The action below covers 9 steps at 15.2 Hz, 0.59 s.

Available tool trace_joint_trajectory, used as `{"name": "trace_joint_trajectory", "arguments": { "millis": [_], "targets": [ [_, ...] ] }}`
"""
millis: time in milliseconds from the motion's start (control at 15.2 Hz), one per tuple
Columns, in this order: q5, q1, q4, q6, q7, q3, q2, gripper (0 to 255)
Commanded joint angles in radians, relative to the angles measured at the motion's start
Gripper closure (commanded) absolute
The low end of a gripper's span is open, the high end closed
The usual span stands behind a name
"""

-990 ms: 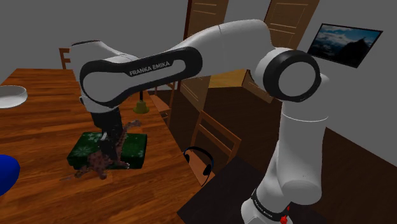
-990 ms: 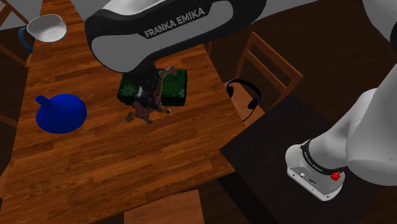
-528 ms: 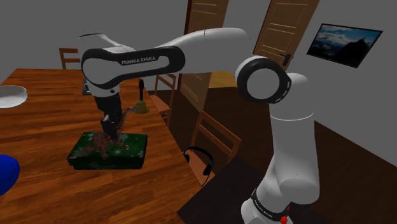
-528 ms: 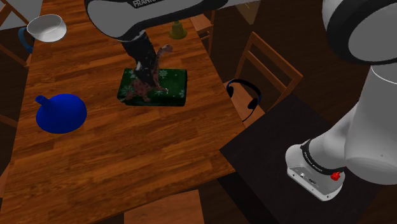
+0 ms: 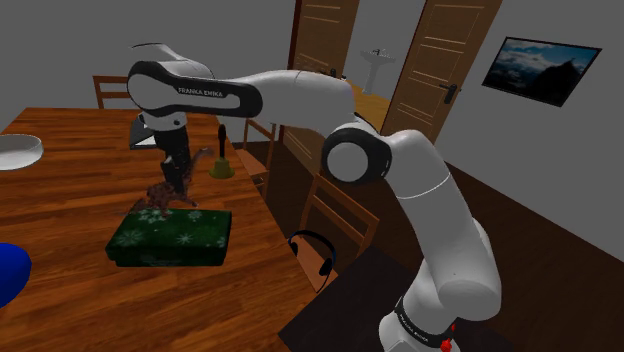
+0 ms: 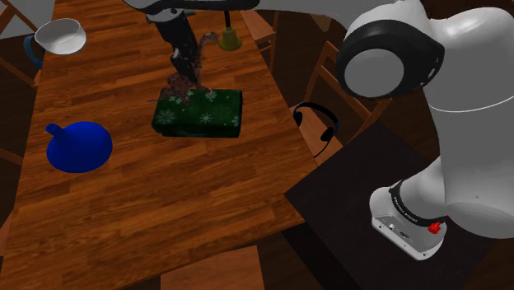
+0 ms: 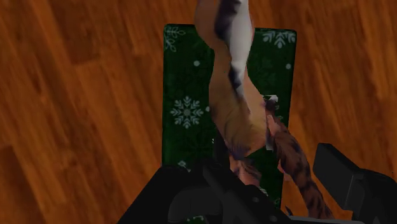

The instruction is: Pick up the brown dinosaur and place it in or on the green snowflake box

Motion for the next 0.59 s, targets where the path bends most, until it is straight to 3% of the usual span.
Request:
{"name": "trace_joint_trajectory", "arguments": {
  "millis": [0,528],
  "targets": [
    [-0.008,0.003,0.142,-0.053,-0.023,-0.01,0.089,255],
    [-0.007,-0.014,-0.019,0.077,-0.017,-0.008,0.06,255]
  ]
}}
